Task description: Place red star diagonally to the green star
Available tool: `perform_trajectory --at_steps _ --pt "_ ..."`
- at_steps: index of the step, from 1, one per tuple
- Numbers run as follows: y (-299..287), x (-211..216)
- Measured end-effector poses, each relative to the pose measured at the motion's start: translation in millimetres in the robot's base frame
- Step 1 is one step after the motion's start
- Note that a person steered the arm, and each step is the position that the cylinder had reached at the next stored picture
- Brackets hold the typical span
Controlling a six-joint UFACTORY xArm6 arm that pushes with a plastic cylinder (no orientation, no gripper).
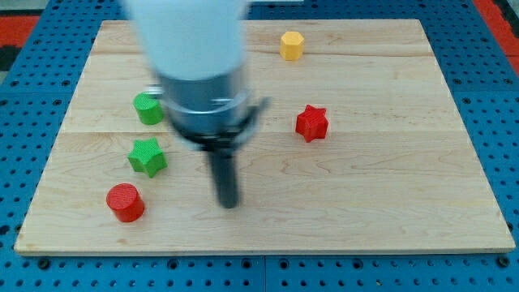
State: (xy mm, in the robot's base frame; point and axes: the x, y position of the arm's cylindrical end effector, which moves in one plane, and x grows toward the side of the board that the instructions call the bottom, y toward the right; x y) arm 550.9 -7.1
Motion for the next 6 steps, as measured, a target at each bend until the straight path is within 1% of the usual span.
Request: perform_trajectory --at_steps 1,2,3,4,5,6 --pt "79 -25" --pt "98 -63" --pt "102 -105" --pt "61 -126" --pt "51 -158" --pt "87 -166"
